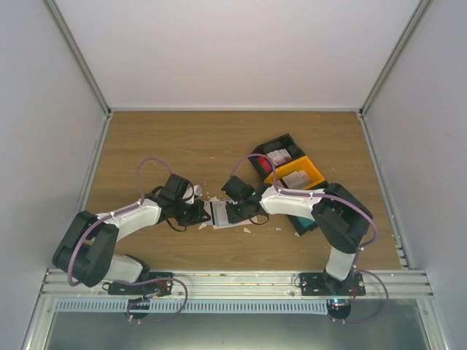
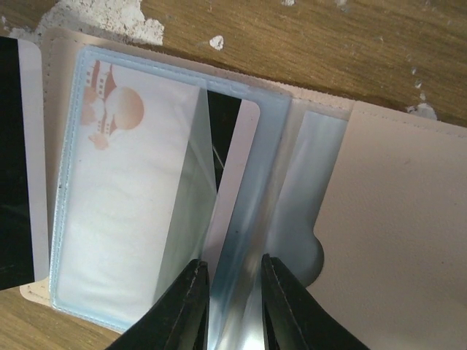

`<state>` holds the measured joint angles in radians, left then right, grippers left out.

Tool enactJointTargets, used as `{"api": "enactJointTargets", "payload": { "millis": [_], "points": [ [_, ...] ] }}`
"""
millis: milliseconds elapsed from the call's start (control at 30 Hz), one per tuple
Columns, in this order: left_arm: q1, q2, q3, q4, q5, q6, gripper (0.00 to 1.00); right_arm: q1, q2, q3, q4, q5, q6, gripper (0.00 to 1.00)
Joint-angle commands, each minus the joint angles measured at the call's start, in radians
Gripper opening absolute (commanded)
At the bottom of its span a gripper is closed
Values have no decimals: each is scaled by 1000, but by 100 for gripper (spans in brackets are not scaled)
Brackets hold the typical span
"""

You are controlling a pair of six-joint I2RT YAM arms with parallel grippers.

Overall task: Put the credit cards into the card holder
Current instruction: Insert the credit card into the card holder.

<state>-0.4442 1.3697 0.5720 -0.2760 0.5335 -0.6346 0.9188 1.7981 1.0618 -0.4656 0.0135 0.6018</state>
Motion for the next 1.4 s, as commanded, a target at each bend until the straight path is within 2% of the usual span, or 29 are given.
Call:
{"api": "enactJointTargets", "payload": {
  "millis": [0,433,767,1367],
  "points": [
    [-7,-21,-2,1,-8,21,0,-9,38,-35,-5,-6,4,21],
    [-6,-13,-3,26,23,21,0,-12,41,-50,4,-8,4,13],
    [-6,-1,-2,36,36,19,0,-22,20,-91,38,-9,19,1],
    [-5,-55,15,13,26,-3,0,-45,6,-153,118,-64,19,0]
  ]
}}
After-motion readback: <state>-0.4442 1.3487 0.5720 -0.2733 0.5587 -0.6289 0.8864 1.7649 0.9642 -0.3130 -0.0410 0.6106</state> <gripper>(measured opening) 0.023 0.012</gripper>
